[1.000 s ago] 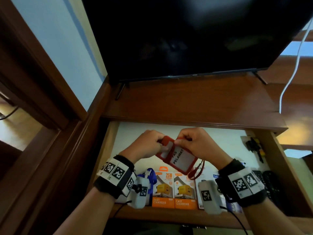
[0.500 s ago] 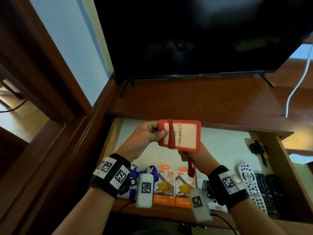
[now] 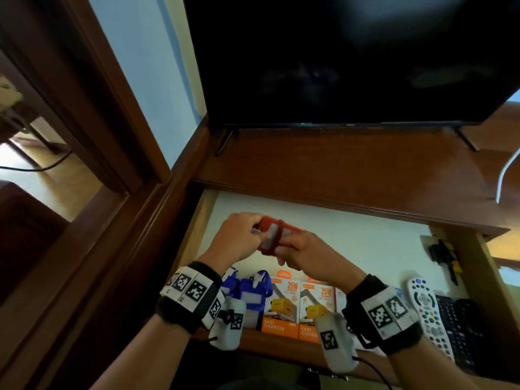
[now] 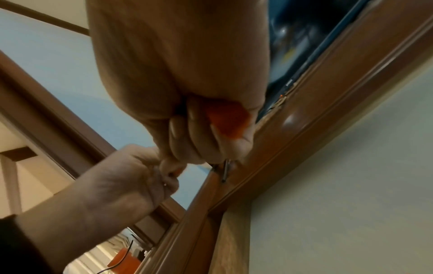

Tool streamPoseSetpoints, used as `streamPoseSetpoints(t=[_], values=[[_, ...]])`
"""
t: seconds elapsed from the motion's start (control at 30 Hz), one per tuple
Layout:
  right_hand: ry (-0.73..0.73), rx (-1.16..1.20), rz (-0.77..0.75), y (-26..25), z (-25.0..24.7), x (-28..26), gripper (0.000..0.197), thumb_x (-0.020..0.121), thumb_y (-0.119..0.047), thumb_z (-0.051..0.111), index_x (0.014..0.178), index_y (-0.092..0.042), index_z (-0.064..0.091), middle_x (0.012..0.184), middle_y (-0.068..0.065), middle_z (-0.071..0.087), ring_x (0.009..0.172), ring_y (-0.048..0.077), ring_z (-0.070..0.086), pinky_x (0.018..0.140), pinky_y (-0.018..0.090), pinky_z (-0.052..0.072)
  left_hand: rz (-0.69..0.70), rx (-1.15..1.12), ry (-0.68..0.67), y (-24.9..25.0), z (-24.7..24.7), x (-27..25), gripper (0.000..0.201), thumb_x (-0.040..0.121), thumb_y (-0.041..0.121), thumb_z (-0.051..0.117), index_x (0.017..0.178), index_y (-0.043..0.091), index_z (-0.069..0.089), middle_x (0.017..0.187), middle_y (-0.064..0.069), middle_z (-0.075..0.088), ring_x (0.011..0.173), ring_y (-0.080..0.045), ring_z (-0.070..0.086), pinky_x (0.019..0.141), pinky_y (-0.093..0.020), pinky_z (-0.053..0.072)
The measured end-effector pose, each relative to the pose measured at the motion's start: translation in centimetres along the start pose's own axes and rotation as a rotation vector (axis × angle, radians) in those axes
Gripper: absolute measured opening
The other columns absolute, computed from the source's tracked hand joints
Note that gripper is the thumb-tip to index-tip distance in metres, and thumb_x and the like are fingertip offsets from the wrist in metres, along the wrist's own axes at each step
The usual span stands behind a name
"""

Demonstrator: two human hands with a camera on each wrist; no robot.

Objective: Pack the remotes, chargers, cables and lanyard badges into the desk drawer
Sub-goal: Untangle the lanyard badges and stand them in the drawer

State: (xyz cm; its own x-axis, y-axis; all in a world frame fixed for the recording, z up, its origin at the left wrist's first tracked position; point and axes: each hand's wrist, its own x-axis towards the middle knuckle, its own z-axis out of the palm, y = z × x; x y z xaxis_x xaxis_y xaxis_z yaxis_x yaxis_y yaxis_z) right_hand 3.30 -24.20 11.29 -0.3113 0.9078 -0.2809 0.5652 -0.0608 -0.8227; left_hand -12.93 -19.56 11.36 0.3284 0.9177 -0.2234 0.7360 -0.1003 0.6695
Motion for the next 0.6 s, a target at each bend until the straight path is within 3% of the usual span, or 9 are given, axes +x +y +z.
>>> streamPoseSetpoints(t=[0.07,0.2,0.33,0.47,0.6], values=[[0.007,-0.054,-0.001,0.0,-0.5,0.2,0.032,0.096,-0.017,0.052,0.065,-0.023,0.056,0.062,-0.007,0.053,0.046,-0.001,0.047,0.051,0.014,0.037,0.011,0.06,-0.104,-0.5,-0.3,-0.3,0.016,0.088,0.032,0.065,0.099,0.02,0.066,0.096,0.004,0.066,0.093,-0.014,0.061,0.085,-0.033,0.051],[0.048,0.028,-0.002,0.0,-1.1,0.0,0.035,0.096,-0.016,0.052,0.068,0.003,0.055,0.049,-0.007,0.045,0.038,0.003,0.039,0.043,0.011,0.031,0.031,0.106,-0.256,-1.1,-1.6,-0.8,0.008,0.087,0.028,0.066,0.09,0.021,0.068,0.095,0.004,0.067,0.092,-0.015,0.061,0.083,-0.034,0.051],[0.11,0.157,-0.03,0.1,-0.9,-0.2,0.037,0.095,-0.017,0.054,0.06,-0.008,0.051,0.048,-0.003,0.043,0.04,0.005,0.033,0.044,0.014,0.029,0.048,0.01,-0.365,-1.4,-2.5,-1.4,0.006,0.086,0.02,0.068,0.09,0.023,0.07,0.097,0.005,0.069,0.095,-0.012,0.061,0.086,-0.033,0.05],[0.176,0.383,-0.047,0.0,-0.2,0.0,0.031,0.093,-0.024,0.056,0.065,-0.009,0.056,0.056,0.005,0.049,0.048,0.014,0.043,0.045,0.021,0.035,0.072,-0.363,-0.341,-1.4,-2.8,-1.7,0.019,0.085,0.009,0.067,0.084,0.028,0.068,0.087,0.008,0.068,0.085,-0.006,0.061,0.078,-0.025,0.048],[0.236,0.613,-0.145,-0.6,0.2,0.2,0.03,0.083,-0.03,0.062,0.071,-0.003,0.058,0.062,0.008,0.054,0.053,0.021,0.05,0.046,0.02,0.042,0.102,-0.648,-0.228,-1.4,-2.0,-1.7,0.019,0.082,0.012,0.066,0.084,0.029,0.073,0.087,0.004,0.069,0.093,-0.017,0.059,0.083,-0.032,0.049]])
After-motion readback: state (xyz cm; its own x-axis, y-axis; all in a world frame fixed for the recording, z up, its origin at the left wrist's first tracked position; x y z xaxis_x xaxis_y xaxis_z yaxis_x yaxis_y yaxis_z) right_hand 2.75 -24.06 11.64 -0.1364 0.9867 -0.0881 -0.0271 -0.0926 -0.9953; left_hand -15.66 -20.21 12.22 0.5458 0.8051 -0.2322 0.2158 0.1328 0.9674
